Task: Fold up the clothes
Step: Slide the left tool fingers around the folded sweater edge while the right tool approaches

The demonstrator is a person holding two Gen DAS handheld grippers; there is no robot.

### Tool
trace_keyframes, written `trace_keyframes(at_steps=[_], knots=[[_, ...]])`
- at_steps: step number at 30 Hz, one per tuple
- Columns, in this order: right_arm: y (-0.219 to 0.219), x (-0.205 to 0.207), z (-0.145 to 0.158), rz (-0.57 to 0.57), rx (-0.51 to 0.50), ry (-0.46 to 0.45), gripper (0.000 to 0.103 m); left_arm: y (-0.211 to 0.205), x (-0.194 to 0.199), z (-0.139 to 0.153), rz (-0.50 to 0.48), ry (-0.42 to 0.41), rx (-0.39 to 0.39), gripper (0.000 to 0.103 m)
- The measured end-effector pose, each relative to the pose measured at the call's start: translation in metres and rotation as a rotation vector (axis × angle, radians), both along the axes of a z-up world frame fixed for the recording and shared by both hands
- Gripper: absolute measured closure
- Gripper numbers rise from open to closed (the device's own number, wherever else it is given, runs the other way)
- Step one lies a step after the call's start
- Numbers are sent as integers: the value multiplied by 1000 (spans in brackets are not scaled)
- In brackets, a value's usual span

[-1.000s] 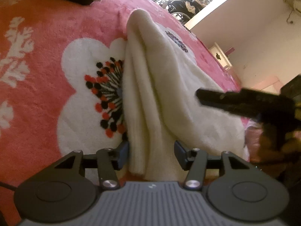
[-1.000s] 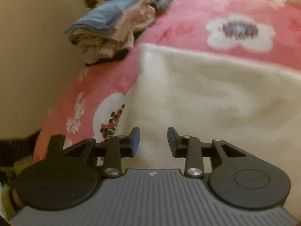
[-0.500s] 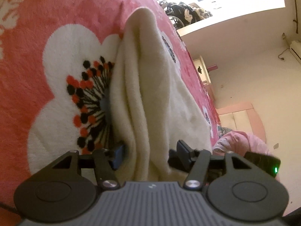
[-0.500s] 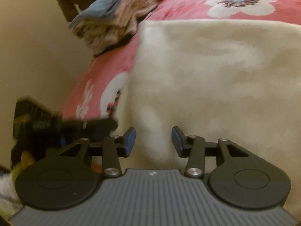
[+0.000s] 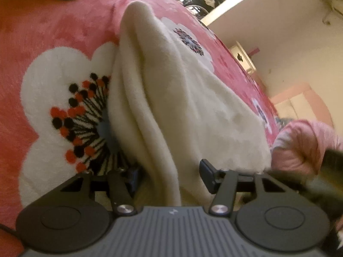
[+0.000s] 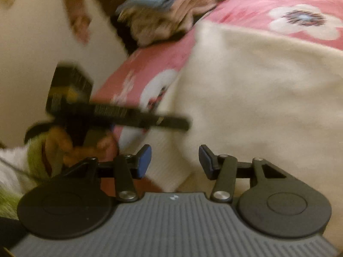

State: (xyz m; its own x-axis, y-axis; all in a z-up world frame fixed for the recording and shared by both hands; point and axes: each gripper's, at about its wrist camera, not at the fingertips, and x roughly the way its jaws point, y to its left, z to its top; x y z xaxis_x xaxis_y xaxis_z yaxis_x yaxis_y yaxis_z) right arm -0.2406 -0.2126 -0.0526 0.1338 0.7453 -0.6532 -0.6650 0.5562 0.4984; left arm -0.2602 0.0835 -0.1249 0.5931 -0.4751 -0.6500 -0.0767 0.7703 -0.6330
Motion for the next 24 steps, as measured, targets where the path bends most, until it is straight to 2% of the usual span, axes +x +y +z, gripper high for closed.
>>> trace_keyframes(at_steps=[3,5,7,11,15,18,21,24], knots=[[-17,13,9,-96,51,18,53,-2,-8,4,-34,-4,20,44],[-23,18,10,-148,84,28,51,0,-13,3,-57,-4,10,36],[-23,19,6,-186,105,41,51,2,-14,0,-79,-4,-2,35],[-21,17,-6,-230,143,79,51,14,-7,1,-11,-38,-25,35],[-17,13,-13,-232,157,100,50,21,16,-5,32,-3,-105,35],[-21,16,-14,-259,163,111,50,9,16,-5,25,-3,-41,34],[-25,26,-10,-279,198,120,49,-9,13,2,45,1,69,33],[-20,38,-2,-281,202,115,48,-22,11,7,89,8,156,40]])
